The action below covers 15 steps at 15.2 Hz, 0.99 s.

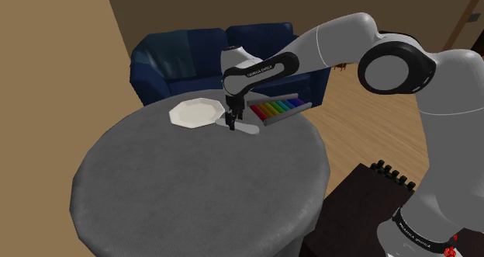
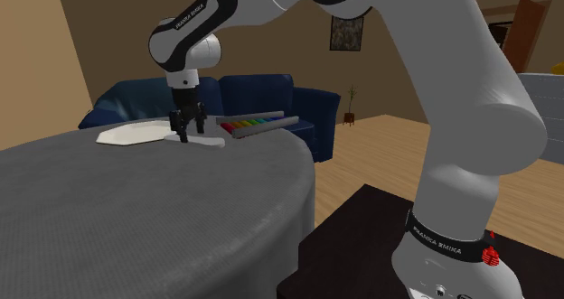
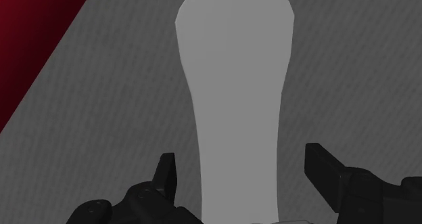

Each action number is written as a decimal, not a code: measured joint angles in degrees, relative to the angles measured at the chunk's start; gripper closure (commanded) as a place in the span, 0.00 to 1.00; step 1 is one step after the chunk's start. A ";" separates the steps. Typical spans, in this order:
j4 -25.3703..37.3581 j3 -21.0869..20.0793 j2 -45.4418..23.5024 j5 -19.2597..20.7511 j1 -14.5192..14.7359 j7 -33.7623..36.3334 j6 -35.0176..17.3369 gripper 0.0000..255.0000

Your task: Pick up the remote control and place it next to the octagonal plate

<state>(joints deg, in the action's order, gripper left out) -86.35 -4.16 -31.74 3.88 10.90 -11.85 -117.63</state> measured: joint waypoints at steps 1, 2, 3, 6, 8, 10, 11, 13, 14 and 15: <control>0.00 0.00 0.00 0.00 0.00 0.00 0.00 0.00; 0.00 0.00 0.00 0.00 0.00 0.00 0.00 0.00; 0.00 0.00 0.00 0.00 0.00 0.00 0.00 0.00; 1.40 -0.04 0.69 -0.10 -0.05 -0.18 2.05 0.00; 3.26 -0.11 1.52 -0.19 0.05 -0.17 4.69 0.00; 3.73 -0.16 2.09 -0.23 0.12 -0.11 5.74 0.00; 3.84 -0.16 2.16 -0.24 0.10 -0.15 5.94 0.00; 3.86 -0.16 2.24 -0.25 0.08 -0.17 6.06 0.00; 3.87 -0.16 2.24 -0.25 0.07 -0.18 6.09 0.00; 3.87 -0.16 2.25 -0.25 0.07 -0.18 6.10 0.00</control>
